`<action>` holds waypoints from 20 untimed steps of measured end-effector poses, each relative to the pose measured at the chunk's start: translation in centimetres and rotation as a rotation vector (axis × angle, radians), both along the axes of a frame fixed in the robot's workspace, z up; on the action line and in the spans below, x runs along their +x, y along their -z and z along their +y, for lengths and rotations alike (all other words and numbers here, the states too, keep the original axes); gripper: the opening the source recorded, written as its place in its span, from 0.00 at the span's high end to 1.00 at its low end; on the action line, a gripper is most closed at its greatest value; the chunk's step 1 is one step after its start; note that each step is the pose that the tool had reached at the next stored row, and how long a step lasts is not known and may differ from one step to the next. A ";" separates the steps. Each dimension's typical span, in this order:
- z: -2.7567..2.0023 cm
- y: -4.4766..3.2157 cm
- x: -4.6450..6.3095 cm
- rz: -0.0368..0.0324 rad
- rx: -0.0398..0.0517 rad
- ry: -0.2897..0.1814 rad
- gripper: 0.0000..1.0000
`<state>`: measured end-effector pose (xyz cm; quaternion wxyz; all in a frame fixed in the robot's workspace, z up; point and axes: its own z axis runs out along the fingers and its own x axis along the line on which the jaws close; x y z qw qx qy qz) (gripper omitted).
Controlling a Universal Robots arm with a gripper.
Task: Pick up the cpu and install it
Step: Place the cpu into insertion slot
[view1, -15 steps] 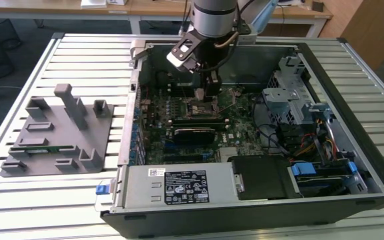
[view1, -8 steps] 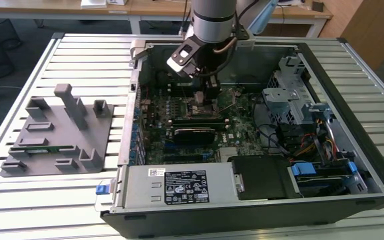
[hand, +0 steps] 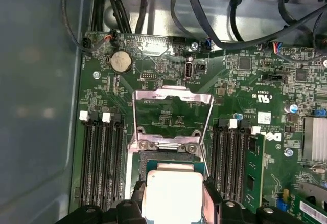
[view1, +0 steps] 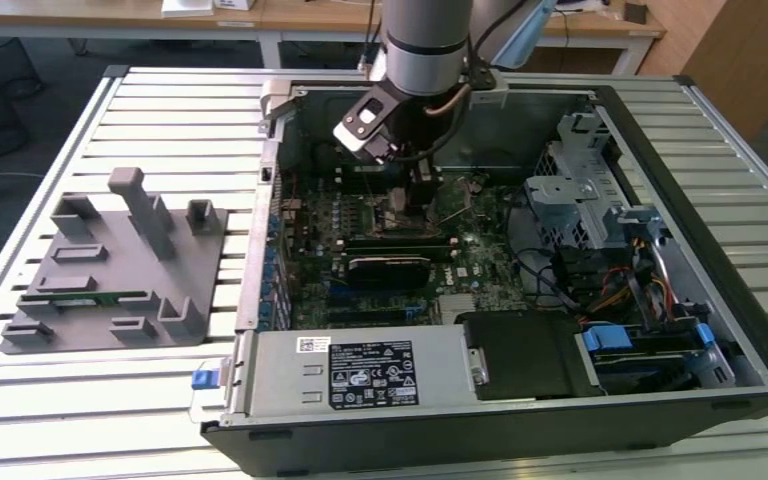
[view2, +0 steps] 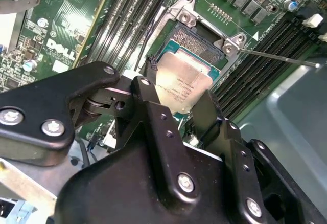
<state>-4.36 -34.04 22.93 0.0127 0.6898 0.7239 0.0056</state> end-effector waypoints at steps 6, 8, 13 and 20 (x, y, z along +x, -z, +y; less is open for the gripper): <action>0.00 0.96 -0.1 -0.0001 0.0031 0.000 0.47; 0.00 1.19 -0.1 0.0000 0.0046 0.000 0.47; 0.00 1.50 -0.2 -0.0001 0.0087 0.000 0.47; 0.00 1.86 -0.3 0.0000 0.0098 0.000 0.47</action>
